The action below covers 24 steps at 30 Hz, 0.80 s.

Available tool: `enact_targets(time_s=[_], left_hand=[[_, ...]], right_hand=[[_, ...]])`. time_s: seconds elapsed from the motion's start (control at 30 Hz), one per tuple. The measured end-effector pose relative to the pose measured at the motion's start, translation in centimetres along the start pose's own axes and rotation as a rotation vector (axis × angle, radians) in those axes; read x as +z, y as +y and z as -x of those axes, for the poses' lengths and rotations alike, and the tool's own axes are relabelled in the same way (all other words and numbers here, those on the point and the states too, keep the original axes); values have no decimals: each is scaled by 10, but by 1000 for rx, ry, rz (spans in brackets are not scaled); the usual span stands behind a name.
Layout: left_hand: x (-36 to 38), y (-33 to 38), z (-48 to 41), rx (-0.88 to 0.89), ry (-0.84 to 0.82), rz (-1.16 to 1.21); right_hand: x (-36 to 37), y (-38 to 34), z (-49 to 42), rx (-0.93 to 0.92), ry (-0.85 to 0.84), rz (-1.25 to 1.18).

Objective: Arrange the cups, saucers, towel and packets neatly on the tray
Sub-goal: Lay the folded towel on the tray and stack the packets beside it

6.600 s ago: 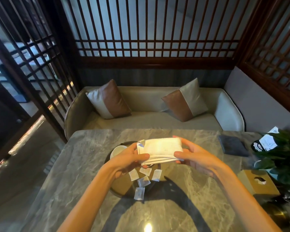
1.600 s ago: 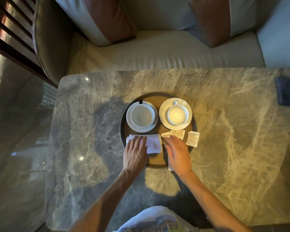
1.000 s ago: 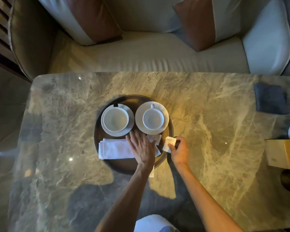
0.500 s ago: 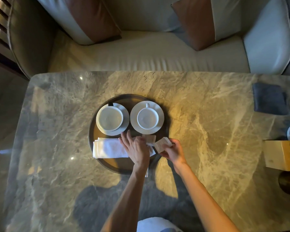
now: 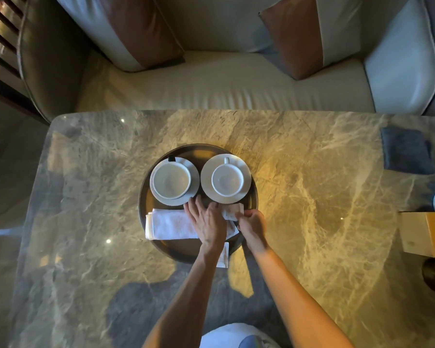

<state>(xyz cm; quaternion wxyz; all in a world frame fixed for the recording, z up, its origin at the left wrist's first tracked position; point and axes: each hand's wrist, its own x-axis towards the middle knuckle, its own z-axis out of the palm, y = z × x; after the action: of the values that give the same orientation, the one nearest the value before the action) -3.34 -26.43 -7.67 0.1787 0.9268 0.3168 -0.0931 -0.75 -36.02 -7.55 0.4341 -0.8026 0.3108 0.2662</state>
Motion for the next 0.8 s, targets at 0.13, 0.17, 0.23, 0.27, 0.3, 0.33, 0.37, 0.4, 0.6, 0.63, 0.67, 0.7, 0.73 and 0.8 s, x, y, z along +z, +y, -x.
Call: enact_targets(time_s=[0.13, 0.17, 0.23, 0.27, 0.3, 0.33, 0.37, 0.4, 0.6, 0.63, 0.67, 0.7, 0.73, 0.8], left_hand=[[-4, -1, 1, 54, -51, -26], [-4, -2, 2, 53, -68, -13], [-6, -1, 4, 52, -95, 27], [-7, -1, 5, 60, -104, 38], [-8, -1, 6, 68, -110, 42], [-10, -1, 7, 75, -116, 40], [-11, -1, 9, 84, -117, 38], [-13, -2, 12, 97, -109, 37], [-24, -17, 37, 175, -182, 532], [-31, -20, 40, 92, -297, 742], [-37, -22, 43, 15, -417, 924], [-41, -26, 46, -32, -510, 1070], [-45, -31, 48, -49, -558, 1133], [-51, -42, 52, -79, -581, 1164]], right_hand=[[8, -7, -3, 112, 33, -95], [9, -8, -1, 114, 22, -127], [10, -7, 1, 105, -11, -166], [9, -8, 3, 113, -35, -213], [7, -10, 6, 133, -72, -285], [4, -12, 9, 166, -125, -365], [1, -12, 12, 194, -182, -425], [-3, -11, 15, 215, -226, -456], [-36, 8, 29, 211, -399, -637], [-39, 11, 33, 209, -425, -645], [-40, 14, 36, 195, -456, -636], [-41, 16, 39, 170, -499, -607], [-40, 18, 41, 139, -548, -552], [-40, 19, 44, 100, -633, -399]])
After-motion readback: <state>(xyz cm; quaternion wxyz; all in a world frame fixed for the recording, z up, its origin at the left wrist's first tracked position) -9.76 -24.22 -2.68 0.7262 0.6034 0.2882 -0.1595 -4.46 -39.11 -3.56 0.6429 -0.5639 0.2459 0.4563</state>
